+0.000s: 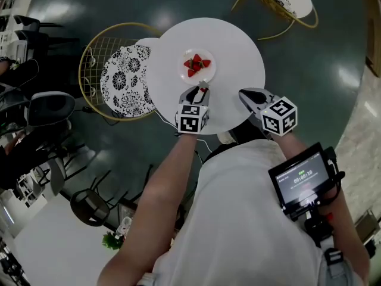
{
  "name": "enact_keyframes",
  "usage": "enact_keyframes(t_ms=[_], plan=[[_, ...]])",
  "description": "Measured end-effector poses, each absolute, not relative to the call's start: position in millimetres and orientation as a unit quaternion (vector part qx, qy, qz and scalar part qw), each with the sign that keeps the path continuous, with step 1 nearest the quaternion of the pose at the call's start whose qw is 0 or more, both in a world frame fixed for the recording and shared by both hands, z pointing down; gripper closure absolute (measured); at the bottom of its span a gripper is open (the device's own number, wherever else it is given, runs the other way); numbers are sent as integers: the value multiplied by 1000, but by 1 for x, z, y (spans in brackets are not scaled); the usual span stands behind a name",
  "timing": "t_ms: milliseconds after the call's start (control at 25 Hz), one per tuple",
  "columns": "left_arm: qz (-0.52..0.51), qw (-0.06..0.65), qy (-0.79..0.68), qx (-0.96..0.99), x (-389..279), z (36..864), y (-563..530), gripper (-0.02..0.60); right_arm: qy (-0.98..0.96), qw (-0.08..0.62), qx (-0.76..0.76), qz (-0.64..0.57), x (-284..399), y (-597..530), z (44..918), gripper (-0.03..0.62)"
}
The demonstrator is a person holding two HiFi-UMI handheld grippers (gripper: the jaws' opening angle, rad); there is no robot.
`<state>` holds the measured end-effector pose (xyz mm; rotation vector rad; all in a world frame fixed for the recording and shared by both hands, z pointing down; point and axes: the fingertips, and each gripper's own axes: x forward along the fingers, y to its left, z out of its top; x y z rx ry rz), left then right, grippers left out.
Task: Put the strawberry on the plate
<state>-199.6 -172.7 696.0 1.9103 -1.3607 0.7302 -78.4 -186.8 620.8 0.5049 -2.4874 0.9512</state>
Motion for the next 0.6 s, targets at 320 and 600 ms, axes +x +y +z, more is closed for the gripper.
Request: enact_keyframes(t_ms=[320,600], plan=[[263,338,-539,726,-202,687,-184,460,-897,213,178,343,-82,-184,621,588],[264,331,-539,728,-201,684,-195,460,-896,213,183,343,-79,-187,620,587]])
